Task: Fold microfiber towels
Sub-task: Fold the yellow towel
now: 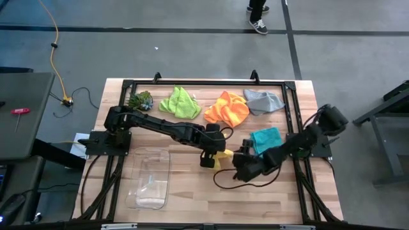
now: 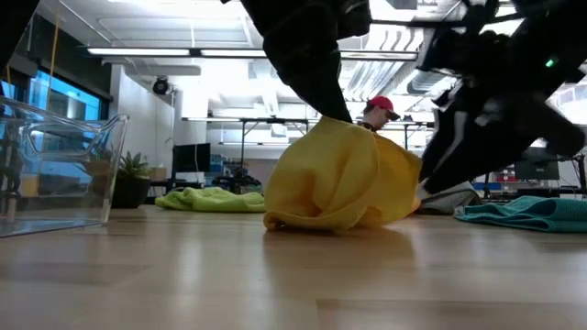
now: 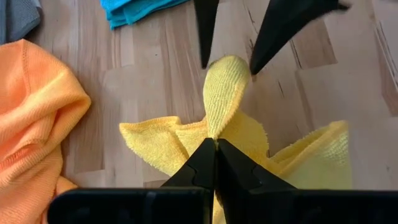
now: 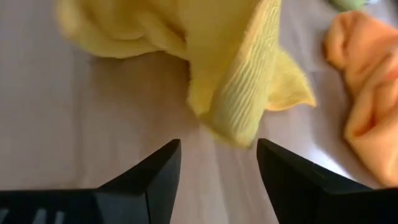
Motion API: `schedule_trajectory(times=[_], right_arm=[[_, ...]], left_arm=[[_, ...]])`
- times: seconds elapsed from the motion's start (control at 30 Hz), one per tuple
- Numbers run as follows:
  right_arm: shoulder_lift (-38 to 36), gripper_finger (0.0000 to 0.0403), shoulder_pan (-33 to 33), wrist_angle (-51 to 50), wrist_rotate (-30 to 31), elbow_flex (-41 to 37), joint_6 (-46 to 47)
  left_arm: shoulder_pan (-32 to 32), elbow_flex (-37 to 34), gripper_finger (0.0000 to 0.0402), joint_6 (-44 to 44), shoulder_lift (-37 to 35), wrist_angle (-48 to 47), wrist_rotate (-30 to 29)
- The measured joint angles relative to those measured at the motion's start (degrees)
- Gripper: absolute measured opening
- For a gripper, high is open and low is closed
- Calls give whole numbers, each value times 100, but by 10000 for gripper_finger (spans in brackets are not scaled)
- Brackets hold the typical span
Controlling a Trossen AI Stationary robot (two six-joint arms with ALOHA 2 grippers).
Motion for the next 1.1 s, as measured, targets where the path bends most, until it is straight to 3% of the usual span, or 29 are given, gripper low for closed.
schedule_trajectory(times=[0.33, 0.77, 0.93, 1.1], right_arm=[[350, 186, -48, -293, 764, 616, -87], [195, 148, -39, -1340, 748, 842, 521], [13, 107, -39, -1332, 677, 845, 524], [0, 33, -39, -1377, 407, 845, 554]], left_arm=[[0, 0, 0, -131, 2, 4, 24], [0, 0, 0, -141, 2, 44, 22], [-2, 0, 0, -203, 2, 71, 22], [-2, 0, 0, -238, 2, 74, 20]])
